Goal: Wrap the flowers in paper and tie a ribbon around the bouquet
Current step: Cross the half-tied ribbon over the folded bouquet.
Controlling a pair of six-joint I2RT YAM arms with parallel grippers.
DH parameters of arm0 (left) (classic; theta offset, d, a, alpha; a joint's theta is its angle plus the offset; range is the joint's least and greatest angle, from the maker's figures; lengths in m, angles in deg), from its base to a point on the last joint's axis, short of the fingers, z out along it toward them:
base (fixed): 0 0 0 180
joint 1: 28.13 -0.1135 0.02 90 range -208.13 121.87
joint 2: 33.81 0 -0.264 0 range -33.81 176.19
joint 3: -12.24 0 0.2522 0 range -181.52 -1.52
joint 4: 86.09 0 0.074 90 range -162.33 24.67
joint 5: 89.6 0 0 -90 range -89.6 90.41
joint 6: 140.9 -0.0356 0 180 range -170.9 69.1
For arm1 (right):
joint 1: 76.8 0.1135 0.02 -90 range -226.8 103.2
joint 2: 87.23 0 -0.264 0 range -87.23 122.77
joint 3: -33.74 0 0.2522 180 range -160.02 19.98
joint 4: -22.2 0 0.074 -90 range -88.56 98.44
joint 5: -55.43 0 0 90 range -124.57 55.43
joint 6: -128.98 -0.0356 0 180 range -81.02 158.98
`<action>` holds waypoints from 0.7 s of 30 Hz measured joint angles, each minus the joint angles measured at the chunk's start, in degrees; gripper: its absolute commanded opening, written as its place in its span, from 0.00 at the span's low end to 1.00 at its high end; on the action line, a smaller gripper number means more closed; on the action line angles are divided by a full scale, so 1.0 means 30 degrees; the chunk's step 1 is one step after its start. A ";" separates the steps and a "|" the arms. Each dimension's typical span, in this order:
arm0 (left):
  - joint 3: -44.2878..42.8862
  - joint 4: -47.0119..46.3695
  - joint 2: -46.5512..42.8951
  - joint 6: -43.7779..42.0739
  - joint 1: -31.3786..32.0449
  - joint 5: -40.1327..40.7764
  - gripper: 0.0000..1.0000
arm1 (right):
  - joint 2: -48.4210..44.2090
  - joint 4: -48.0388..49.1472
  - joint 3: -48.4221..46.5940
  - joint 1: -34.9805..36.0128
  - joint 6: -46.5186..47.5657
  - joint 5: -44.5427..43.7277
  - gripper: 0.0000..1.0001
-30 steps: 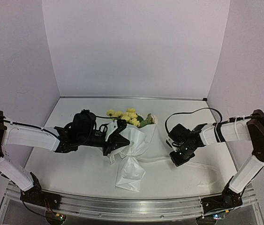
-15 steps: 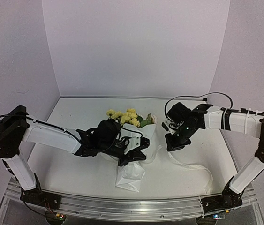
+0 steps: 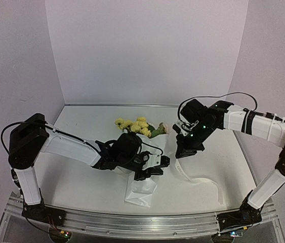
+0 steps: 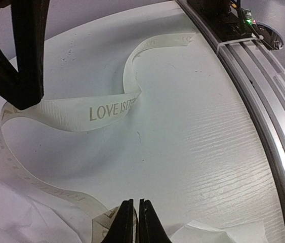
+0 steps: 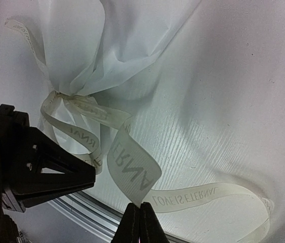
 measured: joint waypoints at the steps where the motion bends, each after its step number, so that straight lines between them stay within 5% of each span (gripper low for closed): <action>1: -0.0061 -0.0031 0.0059 -0.0154 0.0003 0.0064 0.08 | 0.0000 -0.0104 -0.0138 0.0000 -0.0012 0.0007 0.00; 21: 0.0183 -0.2677 0.0593 0.2258 0.0047 0.0220 0.48 | 0.0532 -0.1154 -0.1332 0.0000 -0.0397 0.0364 0.00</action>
